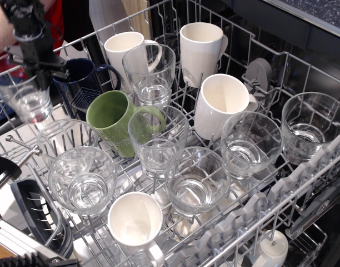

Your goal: Pick up any cup

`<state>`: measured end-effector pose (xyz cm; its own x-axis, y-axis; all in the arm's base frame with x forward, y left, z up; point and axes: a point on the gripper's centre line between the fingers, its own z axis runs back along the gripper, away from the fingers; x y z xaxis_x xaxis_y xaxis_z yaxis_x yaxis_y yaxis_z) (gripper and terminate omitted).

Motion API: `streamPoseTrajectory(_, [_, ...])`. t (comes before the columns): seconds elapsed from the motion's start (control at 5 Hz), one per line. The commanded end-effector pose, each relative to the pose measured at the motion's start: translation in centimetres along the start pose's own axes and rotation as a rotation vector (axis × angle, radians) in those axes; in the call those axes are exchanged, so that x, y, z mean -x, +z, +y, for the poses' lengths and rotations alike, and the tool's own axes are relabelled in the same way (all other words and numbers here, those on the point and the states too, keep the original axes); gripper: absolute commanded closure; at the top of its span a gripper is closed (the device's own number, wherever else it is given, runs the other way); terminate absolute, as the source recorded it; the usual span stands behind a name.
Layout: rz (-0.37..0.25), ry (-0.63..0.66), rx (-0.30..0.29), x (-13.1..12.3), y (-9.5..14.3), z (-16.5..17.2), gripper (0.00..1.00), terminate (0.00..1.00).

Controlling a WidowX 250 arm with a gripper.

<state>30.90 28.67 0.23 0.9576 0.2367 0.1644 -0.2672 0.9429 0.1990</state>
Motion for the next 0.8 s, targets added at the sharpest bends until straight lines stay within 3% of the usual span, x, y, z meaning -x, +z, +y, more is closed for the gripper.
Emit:
streamPoseTrajectory(0.0, [-0.102, -0.017, -0.074, -1.2, 7.7, 3.1, 1.0, 0.0])
streamPoseTrajectory(0.4, [-0.066, -0.054, -0.062, -1.2, 10.6, 4.0, 1.0, 0.0])
streamPoseTrajectory(0.6, [-0.054, -0.077, -0.07, -2.0, 11.8, 4.0, 1.0, 1.0])
